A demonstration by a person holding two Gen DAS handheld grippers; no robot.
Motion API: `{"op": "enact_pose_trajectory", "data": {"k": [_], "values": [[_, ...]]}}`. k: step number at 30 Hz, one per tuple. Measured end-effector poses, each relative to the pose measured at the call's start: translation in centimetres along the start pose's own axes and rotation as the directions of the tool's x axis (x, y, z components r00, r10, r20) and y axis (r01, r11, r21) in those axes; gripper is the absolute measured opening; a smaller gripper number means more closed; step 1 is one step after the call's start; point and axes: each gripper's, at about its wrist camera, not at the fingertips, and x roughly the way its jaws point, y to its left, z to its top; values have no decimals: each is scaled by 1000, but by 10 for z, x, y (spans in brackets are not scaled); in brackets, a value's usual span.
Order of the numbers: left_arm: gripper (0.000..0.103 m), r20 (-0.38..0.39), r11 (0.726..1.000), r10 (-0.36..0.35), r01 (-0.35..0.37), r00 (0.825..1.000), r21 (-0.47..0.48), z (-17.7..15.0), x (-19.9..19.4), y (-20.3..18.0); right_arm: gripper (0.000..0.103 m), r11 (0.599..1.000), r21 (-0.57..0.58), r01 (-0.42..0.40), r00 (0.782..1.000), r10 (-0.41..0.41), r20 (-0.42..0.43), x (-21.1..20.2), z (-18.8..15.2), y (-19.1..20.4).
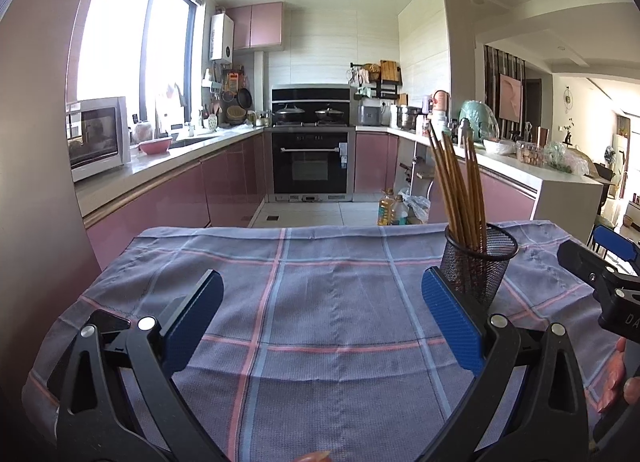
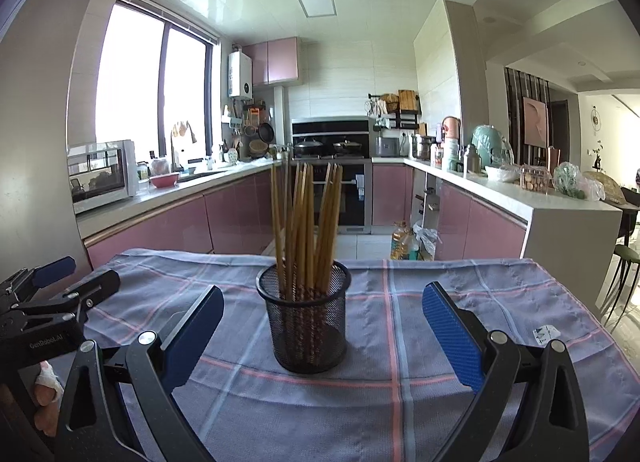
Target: Organize utensils
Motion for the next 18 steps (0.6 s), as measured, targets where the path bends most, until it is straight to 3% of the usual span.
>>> {"op": "enact_pose_trajectory", "data": {"k": [3, 7, 9, 14, 18], "values": [[97, -82, 1000, 6, -7, 997, -9, -4, 20, 9, 96, 995, 8, 99, 983, -96, -157, 30, -10, -38], [97, -185, 1000, 16, -18, 983, -8, -11, 51, 23, 96, 976, 11, 219, 909, -199, -366, 74, -29, -100], [97, -236, 999, 34, -34, 971, 3, -16, 68, 31, 96, 966, 45, 256, 869, -209, -448, 90, -35, -131], [97, -360, 997, 75, -76, 930, 10, -24, 106, 59, 96, 946, 63, 318, 810, -236, -536, 113, -41, -173], [97, -438, 993, 111, -113, 892, 21, -29, 134, 77, 98, 946, 80, 315, 805, -221, -551, 120, -40, -178]]}}
